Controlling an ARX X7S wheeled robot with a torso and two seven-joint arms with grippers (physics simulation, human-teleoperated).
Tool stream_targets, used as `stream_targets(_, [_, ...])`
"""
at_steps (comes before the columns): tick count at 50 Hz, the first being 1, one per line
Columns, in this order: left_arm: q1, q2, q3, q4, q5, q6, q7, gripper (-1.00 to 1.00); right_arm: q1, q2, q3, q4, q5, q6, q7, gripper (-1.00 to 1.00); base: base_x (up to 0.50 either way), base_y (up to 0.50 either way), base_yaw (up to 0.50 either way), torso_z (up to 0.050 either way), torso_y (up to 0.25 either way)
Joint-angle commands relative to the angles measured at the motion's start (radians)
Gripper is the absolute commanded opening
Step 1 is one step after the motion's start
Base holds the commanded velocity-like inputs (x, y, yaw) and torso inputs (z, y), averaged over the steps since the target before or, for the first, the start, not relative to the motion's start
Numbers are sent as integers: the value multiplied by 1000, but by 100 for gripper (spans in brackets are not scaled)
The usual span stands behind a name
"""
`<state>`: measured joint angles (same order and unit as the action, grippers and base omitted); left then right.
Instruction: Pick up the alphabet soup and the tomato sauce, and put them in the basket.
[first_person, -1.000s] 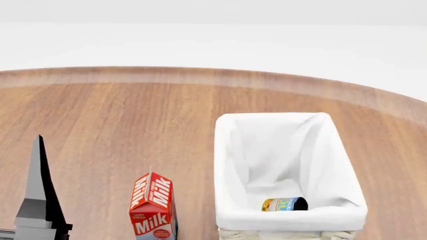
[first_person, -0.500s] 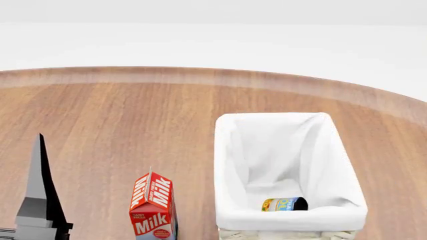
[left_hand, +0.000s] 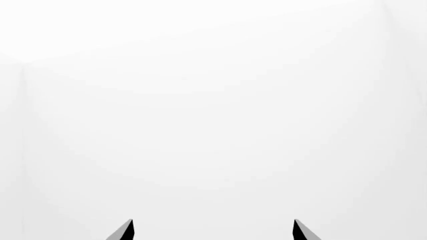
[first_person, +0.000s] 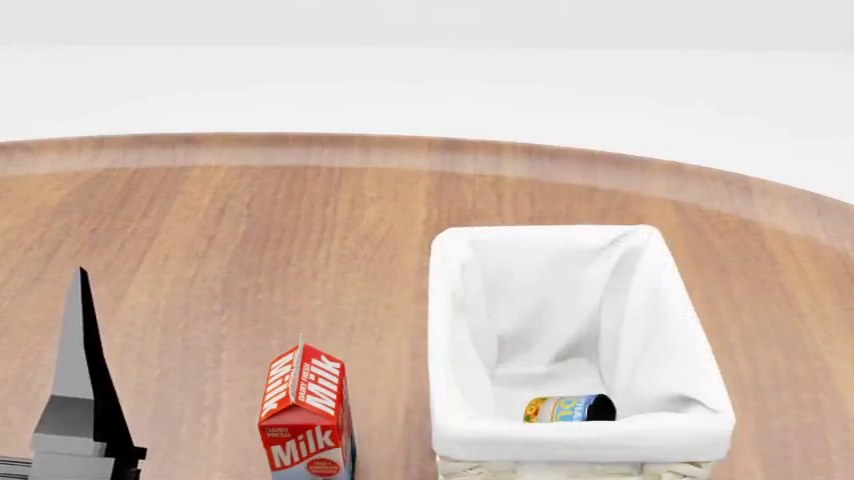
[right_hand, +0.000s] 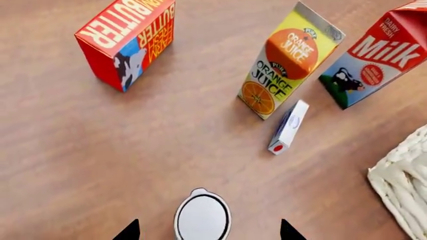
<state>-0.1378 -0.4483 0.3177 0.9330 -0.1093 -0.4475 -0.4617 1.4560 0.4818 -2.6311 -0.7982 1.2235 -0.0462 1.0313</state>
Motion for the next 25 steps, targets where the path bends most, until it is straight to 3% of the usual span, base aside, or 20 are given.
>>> stream_targets(1, [-1, -2, 2, -3, -2, 2, -2, 100, -63, -29, 13, 53, -7, 3, -7, 100, 0, 0, 0, 0, 0])
stream_targets(25, [7, -8, -1, -10, -7, 19, -8, 100, -213, -41, 75, 239, -18, -63, -46, 100, 0, 0, 0, 0, 0])
